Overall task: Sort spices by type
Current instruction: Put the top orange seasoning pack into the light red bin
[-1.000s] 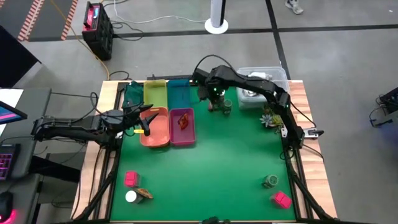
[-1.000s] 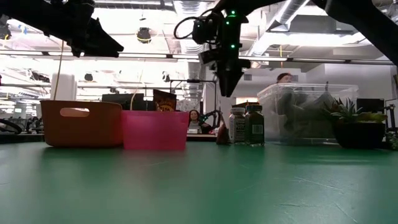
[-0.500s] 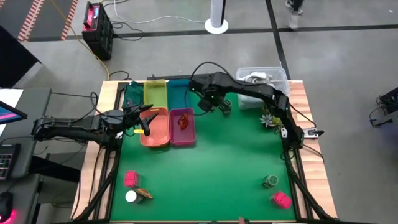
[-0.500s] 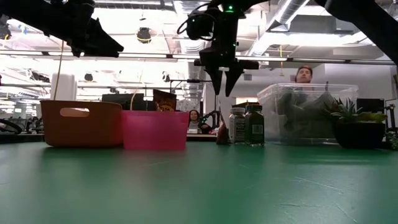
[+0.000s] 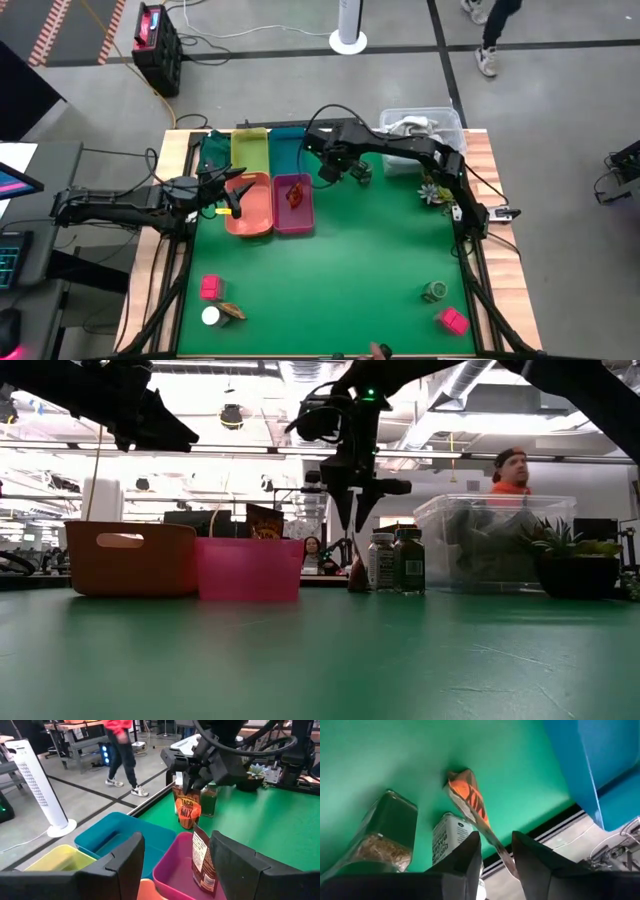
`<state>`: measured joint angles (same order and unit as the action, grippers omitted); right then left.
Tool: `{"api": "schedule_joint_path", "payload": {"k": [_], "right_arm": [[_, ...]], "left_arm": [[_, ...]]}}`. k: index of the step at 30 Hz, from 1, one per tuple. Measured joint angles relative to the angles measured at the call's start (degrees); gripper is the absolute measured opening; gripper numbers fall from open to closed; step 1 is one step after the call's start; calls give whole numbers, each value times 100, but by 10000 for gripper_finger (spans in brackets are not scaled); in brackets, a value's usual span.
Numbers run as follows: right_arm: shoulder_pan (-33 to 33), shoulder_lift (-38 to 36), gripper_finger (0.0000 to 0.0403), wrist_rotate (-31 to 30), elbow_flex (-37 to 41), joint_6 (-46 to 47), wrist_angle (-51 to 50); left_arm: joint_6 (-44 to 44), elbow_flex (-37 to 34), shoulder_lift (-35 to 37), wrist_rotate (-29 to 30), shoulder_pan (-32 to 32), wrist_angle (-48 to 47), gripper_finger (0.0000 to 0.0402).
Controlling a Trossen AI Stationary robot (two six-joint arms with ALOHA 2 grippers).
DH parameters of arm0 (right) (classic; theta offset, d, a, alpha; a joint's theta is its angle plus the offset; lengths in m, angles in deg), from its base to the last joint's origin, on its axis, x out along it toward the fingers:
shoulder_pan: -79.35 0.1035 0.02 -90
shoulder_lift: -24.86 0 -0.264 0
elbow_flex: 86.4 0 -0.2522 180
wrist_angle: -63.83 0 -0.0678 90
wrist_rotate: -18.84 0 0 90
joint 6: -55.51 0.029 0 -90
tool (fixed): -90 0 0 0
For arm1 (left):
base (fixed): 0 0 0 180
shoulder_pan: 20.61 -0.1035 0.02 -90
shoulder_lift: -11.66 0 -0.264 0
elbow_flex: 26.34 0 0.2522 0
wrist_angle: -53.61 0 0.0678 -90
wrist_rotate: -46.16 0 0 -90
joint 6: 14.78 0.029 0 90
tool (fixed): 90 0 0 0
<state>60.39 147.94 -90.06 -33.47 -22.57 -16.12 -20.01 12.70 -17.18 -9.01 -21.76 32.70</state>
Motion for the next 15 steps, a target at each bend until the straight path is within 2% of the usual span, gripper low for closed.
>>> {"api": "schedule_joint_path", "payload": {"k": [6, 8, 12, 15], "right_arm": [[-76, 7, 114, -7, 171, -135, 32], [-90, 0, 91, -10, 184, -150, 69], [-22, 0, 21, -6, 193, -167, 21], [124, 0, 19, -2, 193, -189, -22]], "left_arm": [[38, 0, 0, 0, 0, -1, 212], [45, 0, -2, 0, -1, -1, 212], [46, 0, -1, 0, 0, -1, 212], [46, 0, -1, 0, 0, -1, 212]]}}
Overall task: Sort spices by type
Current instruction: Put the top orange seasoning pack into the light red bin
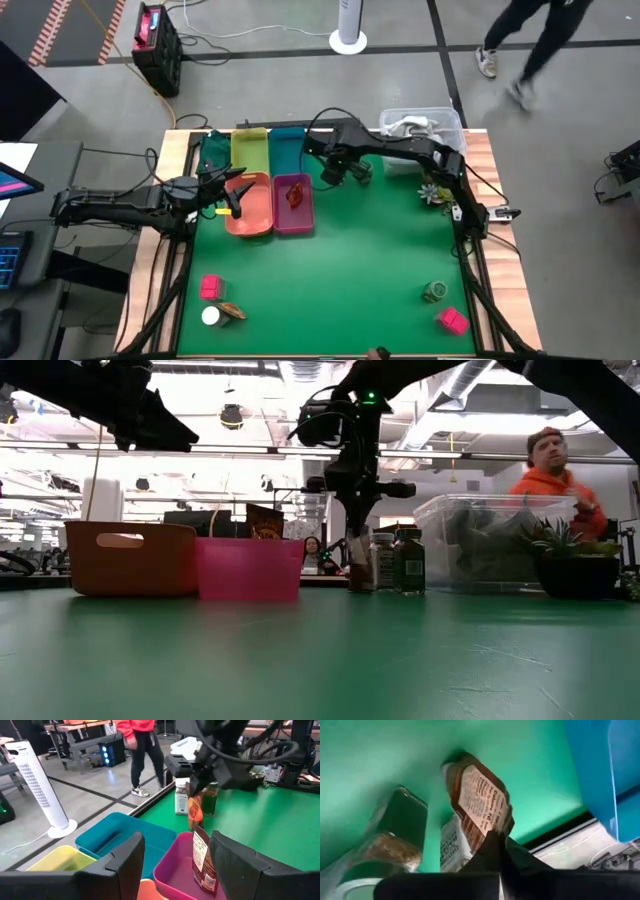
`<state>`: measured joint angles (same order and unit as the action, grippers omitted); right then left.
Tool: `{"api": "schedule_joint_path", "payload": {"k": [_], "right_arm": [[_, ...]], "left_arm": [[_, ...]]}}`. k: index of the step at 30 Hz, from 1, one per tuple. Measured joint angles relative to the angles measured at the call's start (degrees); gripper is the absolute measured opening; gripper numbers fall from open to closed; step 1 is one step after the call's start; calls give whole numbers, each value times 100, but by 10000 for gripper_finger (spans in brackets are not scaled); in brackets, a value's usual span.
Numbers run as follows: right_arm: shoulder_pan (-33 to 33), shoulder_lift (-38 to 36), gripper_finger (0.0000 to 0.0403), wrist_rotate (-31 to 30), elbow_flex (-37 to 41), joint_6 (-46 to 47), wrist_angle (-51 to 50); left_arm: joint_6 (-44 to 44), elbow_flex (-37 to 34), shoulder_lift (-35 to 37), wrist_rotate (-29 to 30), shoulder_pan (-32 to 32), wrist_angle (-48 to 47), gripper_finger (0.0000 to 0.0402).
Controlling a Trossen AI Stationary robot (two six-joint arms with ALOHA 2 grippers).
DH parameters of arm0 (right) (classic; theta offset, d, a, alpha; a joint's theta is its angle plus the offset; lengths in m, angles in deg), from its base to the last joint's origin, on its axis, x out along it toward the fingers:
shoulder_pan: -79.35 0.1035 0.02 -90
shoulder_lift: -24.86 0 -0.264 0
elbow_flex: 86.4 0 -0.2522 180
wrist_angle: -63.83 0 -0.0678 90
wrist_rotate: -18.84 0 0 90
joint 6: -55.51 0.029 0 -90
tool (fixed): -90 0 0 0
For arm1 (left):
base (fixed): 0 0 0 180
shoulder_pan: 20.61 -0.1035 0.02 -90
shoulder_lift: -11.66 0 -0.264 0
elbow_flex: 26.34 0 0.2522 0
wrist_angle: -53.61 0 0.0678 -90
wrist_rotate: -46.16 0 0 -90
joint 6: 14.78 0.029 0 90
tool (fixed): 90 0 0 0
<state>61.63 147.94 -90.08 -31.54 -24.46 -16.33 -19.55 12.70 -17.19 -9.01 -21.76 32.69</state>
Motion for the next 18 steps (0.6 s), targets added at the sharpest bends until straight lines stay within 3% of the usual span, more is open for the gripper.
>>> {"api": "schedule_joint_path", "payload": {"k": [8, 18], "right_arm": [[902, 0, 14, -77, -371, -80, 10], [1708, 0, 16, -861, -1149, -397, -23]], "left_arm": [[-62, 0, 3, -2, -2, -94, 212], [-192, 133, 6, -237, -1, -225, 212]]}}
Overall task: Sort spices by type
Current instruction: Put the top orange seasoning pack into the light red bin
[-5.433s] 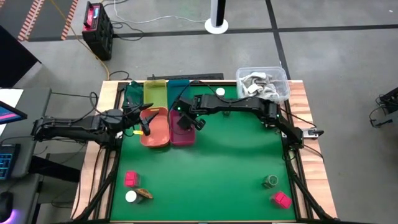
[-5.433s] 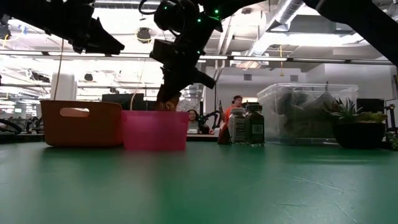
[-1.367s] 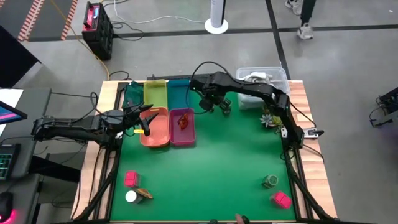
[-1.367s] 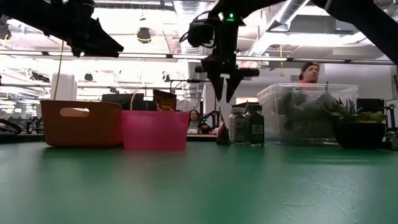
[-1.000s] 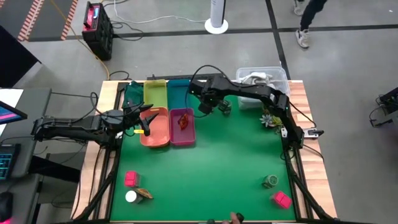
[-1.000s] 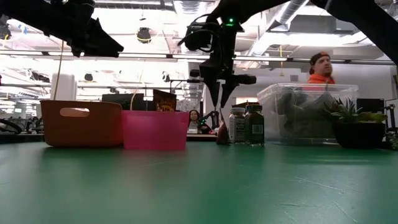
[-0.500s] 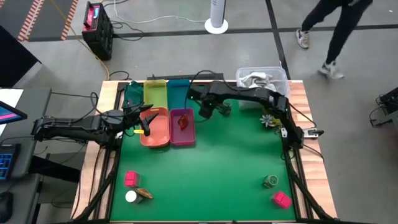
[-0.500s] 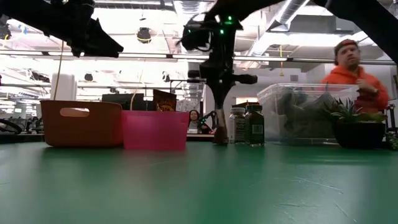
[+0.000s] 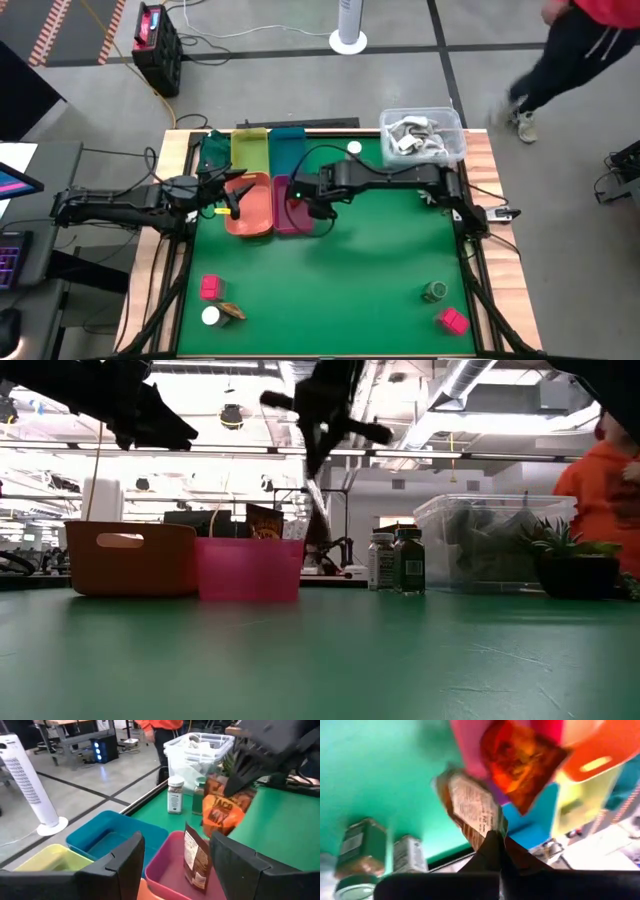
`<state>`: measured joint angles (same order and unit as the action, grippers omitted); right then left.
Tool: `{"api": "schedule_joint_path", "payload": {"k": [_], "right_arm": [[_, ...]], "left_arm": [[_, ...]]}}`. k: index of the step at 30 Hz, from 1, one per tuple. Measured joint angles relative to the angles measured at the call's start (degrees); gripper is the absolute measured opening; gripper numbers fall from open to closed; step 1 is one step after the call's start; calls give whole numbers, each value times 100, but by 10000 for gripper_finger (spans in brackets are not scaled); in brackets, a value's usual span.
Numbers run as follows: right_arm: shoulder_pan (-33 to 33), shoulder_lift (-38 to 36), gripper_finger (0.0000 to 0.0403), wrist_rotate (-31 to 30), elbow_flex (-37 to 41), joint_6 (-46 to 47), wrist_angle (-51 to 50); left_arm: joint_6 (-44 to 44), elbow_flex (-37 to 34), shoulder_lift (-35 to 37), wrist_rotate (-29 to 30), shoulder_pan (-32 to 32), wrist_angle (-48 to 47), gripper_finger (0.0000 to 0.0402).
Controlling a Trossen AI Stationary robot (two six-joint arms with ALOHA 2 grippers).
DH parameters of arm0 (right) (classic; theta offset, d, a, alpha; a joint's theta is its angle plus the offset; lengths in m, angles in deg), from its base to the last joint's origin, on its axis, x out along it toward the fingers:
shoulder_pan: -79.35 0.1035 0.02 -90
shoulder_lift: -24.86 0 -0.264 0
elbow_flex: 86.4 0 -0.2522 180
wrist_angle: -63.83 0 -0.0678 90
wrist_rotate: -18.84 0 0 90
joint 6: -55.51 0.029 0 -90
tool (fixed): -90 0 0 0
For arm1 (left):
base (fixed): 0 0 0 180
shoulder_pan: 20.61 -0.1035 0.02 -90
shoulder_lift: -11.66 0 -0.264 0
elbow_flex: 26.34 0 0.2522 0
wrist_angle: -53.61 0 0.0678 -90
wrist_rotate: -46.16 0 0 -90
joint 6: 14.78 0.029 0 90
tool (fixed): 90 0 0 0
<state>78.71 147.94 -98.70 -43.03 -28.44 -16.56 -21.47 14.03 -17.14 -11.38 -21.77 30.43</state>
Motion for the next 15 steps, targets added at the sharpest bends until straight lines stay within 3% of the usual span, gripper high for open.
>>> {"api": "schedule_joint_path", "payload": {"k": [9, 15], "right_arm": [[146, -4, 17, 58, -71, -316, 531], [127, -4, 18, 746, 49, -156, 662]], "left_arm": [[-65, 0, -2, -25, 0, -31, 212], [-50, 0, -1, -25, 0, -32, 212]]}}
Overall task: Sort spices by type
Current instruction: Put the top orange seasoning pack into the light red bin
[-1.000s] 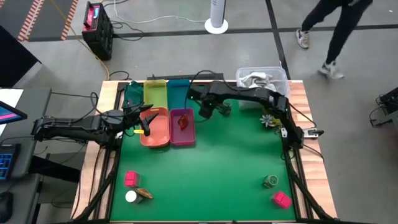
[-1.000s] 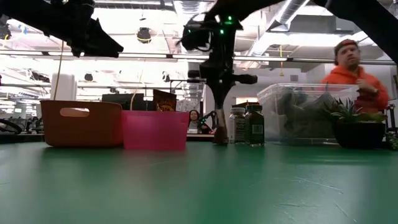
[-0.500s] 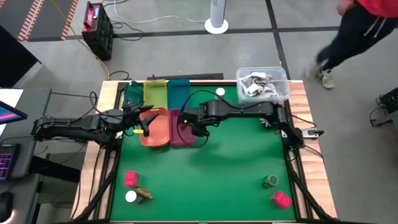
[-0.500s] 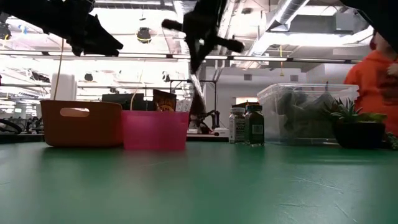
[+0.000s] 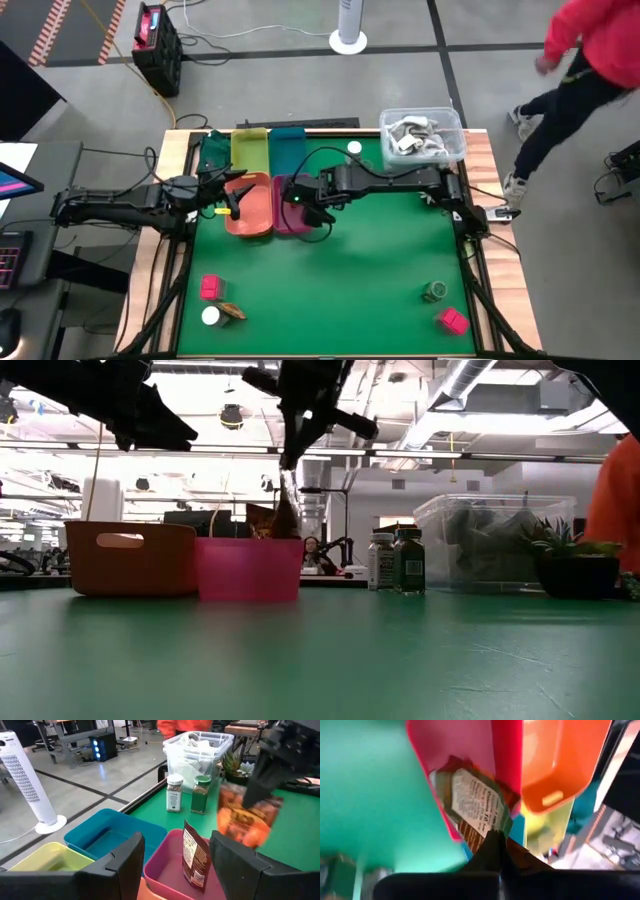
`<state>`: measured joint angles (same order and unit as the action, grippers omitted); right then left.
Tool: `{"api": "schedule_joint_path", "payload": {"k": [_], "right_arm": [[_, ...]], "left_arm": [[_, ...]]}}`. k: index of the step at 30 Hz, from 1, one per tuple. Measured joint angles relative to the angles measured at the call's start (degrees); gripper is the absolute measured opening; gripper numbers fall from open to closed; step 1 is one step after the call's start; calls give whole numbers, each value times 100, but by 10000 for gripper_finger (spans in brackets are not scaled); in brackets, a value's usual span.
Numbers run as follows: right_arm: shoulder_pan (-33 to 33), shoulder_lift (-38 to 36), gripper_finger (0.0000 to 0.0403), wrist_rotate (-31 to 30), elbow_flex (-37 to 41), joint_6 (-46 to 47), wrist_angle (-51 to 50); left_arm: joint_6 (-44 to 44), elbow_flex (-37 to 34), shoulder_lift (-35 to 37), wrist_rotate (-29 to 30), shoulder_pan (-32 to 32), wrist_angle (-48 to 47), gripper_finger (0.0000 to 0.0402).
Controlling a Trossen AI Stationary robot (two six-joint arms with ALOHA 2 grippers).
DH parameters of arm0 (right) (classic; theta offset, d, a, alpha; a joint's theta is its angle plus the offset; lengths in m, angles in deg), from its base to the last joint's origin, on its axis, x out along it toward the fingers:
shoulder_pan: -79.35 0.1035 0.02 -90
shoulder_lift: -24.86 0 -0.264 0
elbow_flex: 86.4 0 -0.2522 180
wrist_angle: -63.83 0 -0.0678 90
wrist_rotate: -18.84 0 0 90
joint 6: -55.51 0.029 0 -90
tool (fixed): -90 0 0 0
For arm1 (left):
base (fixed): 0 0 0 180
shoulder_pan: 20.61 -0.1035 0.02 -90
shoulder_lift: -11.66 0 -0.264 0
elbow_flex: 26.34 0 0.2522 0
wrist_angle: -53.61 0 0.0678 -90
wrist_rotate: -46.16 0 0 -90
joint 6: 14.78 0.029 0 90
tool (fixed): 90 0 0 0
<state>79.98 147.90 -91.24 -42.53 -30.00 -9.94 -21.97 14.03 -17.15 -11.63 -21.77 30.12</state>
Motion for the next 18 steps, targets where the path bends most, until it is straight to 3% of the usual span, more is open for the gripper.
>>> {"api": "schedule_joint_path", "payload": {"k": [3, 8, 18], "right_arm": [[-19, 0, 18, 359, 211, 272, 107], [-40, 3, 19, 378, 603, 399, 628], [-41, 241, 20, 810, 599, 466, 1011]], "left_arm": [[34, 0, 1, 2, -1, 1, 212], [43, 0, -1, 1, 1, 6, 212], [45, -2, 0, 2, 0, 6, 212]]}}
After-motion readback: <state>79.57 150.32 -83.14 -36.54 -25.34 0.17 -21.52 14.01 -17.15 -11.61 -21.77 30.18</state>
